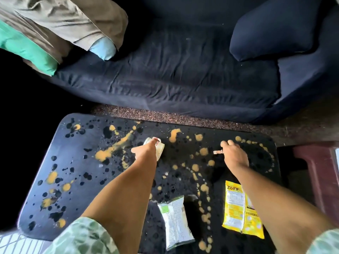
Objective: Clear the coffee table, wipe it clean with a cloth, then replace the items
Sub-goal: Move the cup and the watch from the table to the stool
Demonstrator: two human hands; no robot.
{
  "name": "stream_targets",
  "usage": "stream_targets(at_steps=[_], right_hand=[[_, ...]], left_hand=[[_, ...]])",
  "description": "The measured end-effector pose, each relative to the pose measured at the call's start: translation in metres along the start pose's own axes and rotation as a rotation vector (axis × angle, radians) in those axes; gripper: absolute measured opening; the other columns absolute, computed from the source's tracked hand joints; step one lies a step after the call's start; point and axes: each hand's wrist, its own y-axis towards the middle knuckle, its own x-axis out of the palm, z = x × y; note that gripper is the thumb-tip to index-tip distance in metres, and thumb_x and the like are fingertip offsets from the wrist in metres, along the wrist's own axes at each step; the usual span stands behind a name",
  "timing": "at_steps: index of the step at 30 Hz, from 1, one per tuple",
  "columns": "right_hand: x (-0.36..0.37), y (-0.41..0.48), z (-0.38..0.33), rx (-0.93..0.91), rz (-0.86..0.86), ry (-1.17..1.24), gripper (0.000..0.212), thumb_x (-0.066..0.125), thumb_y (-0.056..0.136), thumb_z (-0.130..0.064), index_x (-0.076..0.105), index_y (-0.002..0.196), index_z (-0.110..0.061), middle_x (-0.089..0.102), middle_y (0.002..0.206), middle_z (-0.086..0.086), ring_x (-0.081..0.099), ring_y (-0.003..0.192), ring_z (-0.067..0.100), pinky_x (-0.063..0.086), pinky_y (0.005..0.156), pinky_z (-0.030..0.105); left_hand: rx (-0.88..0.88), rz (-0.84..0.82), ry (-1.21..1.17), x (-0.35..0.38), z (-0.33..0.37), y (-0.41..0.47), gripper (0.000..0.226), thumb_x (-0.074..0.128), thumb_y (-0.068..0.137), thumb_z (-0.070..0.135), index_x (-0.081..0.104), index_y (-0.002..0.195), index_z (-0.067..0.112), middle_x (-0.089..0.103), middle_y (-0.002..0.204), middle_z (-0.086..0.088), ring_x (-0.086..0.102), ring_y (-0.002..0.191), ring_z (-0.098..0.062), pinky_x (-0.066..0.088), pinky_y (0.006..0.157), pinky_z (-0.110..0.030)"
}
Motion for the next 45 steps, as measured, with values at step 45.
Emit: stream_targets(at_steps=[45], right_hand=[[0.064,-0.284,0.460,0.376,0.299,1.254,0.025,0.078,0.074,-0.031,0.055,0.075,-0.019,0.065,0.063,-0.003,0.064,0.057,0.010,0.053,0.056,0.030]], left_hand=[[1.377,-0.933,0.918,0.302,-0.337,-0.452,0.073,0.070,0.053,0.043,0.044,0.122,0.041,0.042,0.116,0.027,0.043,0.111,-0.001,0.030,0.098,-0.009]])
